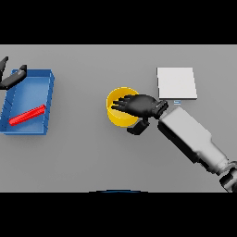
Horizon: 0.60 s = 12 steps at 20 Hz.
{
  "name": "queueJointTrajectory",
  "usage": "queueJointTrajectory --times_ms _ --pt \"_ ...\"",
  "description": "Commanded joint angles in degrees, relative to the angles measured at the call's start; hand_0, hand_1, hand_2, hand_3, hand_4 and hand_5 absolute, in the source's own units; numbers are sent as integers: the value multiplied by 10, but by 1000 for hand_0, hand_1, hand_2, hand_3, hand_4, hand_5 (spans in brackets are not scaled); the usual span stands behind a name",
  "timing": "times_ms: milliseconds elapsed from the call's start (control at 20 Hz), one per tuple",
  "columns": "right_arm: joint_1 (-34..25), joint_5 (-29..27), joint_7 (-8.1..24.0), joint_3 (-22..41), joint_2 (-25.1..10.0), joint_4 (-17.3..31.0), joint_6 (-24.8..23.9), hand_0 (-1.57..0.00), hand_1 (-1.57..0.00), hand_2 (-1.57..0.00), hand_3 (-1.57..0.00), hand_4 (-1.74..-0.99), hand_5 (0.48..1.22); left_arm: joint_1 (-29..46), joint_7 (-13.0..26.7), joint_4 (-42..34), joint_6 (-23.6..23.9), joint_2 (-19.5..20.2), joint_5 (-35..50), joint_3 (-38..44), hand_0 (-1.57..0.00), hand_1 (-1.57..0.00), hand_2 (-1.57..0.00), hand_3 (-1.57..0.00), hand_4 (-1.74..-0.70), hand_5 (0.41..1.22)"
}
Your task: Pick up the red beaker and tilt it to pour out 1 green nut into yellow bowl. Pick up the yellow bowl and place it on the metallic measuring scale.
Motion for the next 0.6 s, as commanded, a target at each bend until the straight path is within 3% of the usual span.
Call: queueJointTrajectory --times_ms 0,200,250,300,350,400,450,500,550 --pt "0 2 -1 3 2 12 -1 1 1 1 -12 -1188 693 -4 -2 6 -1 3 -3 -1 1 1 1 1 -792 708" --pt "-7 5 6 6 11 26 0 -48 -60 -88 -130 -1261 809 -5 0 3 -1 1 -3 -2 1 1 1 1 -791 712" --pt "-10 5 -7 4 12 31 -6 -193 -183 -189 -215 -1309 891 -12 0 8 -2 3 -4 -1 1 1 1 1 -791 711" --pt "-9 6 -10 5 11 30 -9 -455 -407 -349 -322 -1363 957 -11 -4 12 0 1 -5 -2 1 1 1 1 -789 710" --pt "-6 6 -12 6 8 26 -9 -678 -640 -594 -572 -1435 1010 -7 -10 8 0 1 -5 -2 1 1 1 1 -788 710" --pt "-3 3 -10 8 9 23 -9 -857 -826 -789 -679 -1492 1052 -6 -12 8 -2 0 -3 -2 1 1 1 1 -788 710" --pt "-5 2 -1 10 10 18 -2 -999 -975 -945 -792 -1540 1086 -10 -4 7 2 -2 -5 -3 1 1 1 1 -787 707" --pt "-3 -1 -12 13 2 13 2 -1114 -1094 -1071 -882 -1578 1113 -5 -3 5 1 -2 -4 -3 1 1 1 1 -787 707" --pt "-3 -4 -9 13 4 13 0 -1205 -1189 -1129 -969 -1611 1135 -9 -2 9 -2 2 -5 -3 1 1 1 1 -785 709"
